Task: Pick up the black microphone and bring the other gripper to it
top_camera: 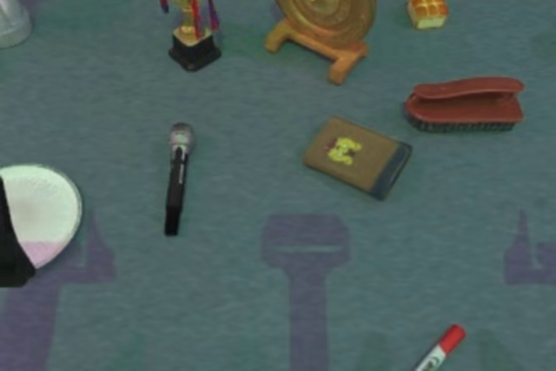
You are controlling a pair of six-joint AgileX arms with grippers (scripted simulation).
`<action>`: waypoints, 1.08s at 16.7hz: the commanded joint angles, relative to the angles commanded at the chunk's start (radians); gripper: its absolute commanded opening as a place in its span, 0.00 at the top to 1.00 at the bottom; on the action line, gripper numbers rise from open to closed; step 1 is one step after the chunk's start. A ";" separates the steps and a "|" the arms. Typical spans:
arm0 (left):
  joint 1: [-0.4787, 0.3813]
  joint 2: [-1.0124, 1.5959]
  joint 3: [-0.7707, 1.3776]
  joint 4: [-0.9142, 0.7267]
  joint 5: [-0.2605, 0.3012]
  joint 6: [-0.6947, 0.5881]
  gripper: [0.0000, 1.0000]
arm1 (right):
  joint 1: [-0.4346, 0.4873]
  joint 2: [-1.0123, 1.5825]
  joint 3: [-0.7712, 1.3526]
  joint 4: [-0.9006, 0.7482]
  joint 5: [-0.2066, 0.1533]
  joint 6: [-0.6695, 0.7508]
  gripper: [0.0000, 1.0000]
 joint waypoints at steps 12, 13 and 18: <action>-0.119 0.564 0.437 -0.319 -0.005 -0.100 0.00 | 0.000 0.000 0.000 0.000 0.000 0.000 0.00; -0.136 0.666 0.512 -0.365 -0.007 -0.118 0.00 | 0.000 0.000 0.000 0.000 0.000 0.000 0.00; -0.229 1.205 0.911 -0.585 -0.010 -0.207 0.00 | 0.000 0.000 0.000 0.000 0.000 0.000 0.00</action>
